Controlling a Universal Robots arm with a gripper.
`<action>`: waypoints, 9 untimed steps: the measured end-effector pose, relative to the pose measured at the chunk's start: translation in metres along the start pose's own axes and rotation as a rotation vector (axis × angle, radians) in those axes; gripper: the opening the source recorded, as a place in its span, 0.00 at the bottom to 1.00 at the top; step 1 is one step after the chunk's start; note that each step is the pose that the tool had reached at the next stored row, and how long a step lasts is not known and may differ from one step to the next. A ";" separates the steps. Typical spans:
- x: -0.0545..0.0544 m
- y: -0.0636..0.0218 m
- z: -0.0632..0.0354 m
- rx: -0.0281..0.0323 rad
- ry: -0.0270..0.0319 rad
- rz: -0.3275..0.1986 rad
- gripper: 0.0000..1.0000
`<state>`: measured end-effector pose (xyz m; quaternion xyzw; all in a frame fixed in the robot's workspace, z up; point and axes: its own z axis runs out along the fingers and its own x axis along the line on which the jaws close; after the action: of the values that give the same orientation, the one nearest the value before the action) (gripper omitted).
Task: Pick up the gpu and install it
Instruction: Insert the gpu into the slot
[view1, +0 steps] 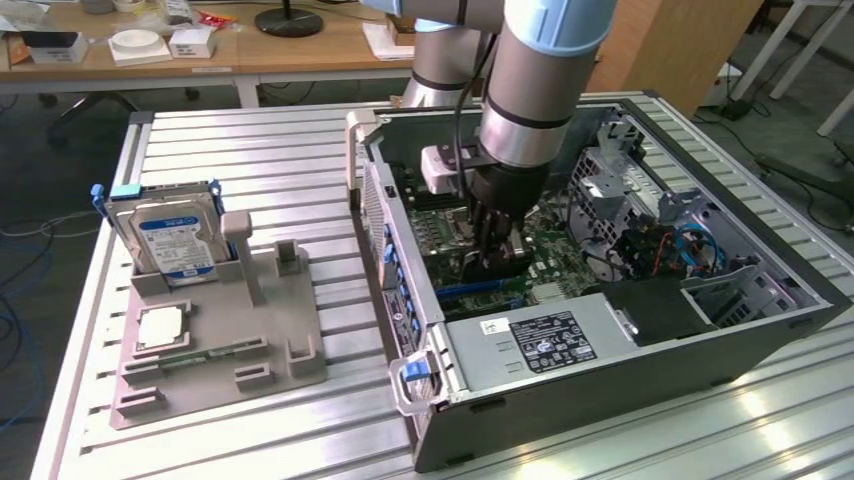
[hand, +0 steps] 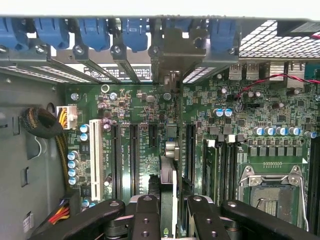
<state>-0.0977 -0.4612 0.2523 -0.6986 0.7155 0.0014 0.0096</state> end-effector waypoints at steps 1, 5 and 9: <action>0.000 0.0001 0.0005 0.0000 0.0000 0.000 0.26; 0.000 0.0002 0.0018 0.0000 0.0000 0.000 0.26; 0.000 0.0003 0.0036 0.0000 0.0000 0.000 0.26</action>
<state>-0.0980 -0.4612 0.2487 -0.6986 0.7155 0.0014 0.0096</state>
